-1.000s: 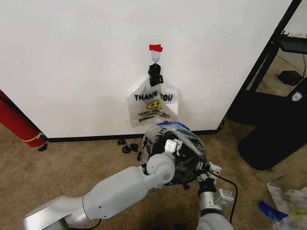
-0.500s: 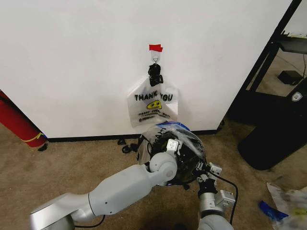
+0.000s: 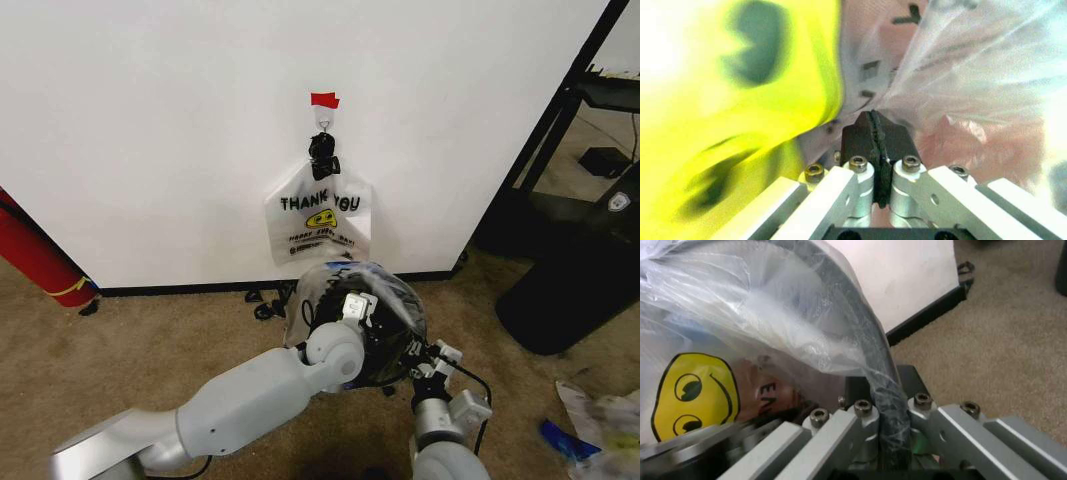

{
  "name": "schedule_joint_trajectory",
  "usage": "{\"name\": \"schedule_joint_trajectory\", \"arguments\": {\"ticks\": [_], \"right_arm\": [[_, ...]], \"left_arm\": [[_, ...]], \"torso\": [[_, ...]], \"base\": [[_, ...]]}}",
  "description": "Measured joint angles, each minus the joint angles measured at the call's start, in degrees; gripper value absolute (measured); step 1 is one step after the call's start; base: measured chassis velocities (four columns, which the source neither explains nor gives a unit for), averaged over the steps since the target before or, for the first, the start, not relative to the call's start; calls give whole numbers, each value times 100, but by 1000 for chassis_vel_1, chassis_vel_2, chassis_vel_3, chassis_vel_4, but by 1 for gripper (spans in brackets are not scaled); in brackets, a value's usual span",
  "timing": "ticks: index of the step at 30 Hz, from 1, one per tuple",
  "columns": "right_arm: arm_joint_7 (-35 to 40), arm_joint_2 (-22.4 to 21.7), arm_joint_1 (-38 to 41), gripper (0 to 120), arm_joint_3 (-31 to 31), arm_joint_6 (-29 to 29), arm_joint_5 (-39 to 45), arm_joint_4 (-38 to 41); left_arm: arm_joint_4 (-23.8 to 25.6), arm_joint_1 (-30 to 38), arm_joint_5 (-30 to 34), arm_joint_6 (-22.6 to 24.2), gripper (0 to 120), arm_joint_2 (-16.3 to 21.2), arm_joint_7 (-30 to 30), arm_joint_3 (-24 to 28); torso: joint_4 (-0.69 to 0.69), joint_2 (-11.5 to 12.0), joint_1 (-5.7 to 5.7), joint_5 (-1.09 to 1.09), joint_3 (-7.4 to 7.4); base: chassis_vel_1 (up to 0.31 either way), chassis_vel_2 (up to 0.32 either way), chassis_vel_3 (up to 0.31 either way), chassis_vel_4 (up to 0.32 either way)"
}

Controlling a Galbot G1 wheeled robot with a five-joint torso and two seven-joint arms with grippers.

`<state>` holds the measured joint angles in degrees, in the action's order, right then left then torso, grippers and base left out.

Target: Pick up the garbage bag from the wall and place it over the trash bin.

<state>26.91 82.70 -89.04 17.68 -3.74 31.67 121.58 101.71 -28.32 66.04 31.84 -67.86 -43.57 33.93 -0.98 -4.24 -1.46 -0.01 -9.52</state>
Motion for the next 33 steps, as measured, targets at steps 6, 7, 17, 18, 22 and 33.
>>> {"name": "schedule_joint_trajectory", "arguments": {"ticks": [6, 7, 17, 18, 22, 33], "right_arm": [[54, 31, 112, 0, -23, -62, 119, -61], [54, 45, 113, 0, -38, -62, 111, -76], [60, 48, 89, 0, -7, -61, 84, -110], [61, 48, 88, 0, -7, -61, 87, -110], [62, 71, 82, 0, -36, -60, 95, -103], [19, 65, 22, 0, -81, -36, 3, -103]], "left_arm": [[229, -53, -58, -43, 0, 74, -36, -79], [195, -66, -130, -81, 0, 25, -36, -82], [109, -148, -492, -232, 0, -181, -25, -94], [73, -155, -559, -255, 0, -200, -25, -91], [-145, -191, -811, -384, 0, -317, -19, -55], [-667, -164, -965, -478, 0, -533, 14, -16]], "torso": [[0, 0, 0, 1, 0], [0, 0, 0, 1, 0], [-1, 0, 0, 1, 0], [-1, 0, 0, 1, 0], [0, 0, 0, 1, 0], [-1, -1, 0, 1, 0]], "base": [[0, 0, 0, 0], [0, 0, 0, 0], [0, 0, 0, 0], [0, 0, 0, 0], [0, 0, 0, 0], [0, 0, 0, 0]]}}
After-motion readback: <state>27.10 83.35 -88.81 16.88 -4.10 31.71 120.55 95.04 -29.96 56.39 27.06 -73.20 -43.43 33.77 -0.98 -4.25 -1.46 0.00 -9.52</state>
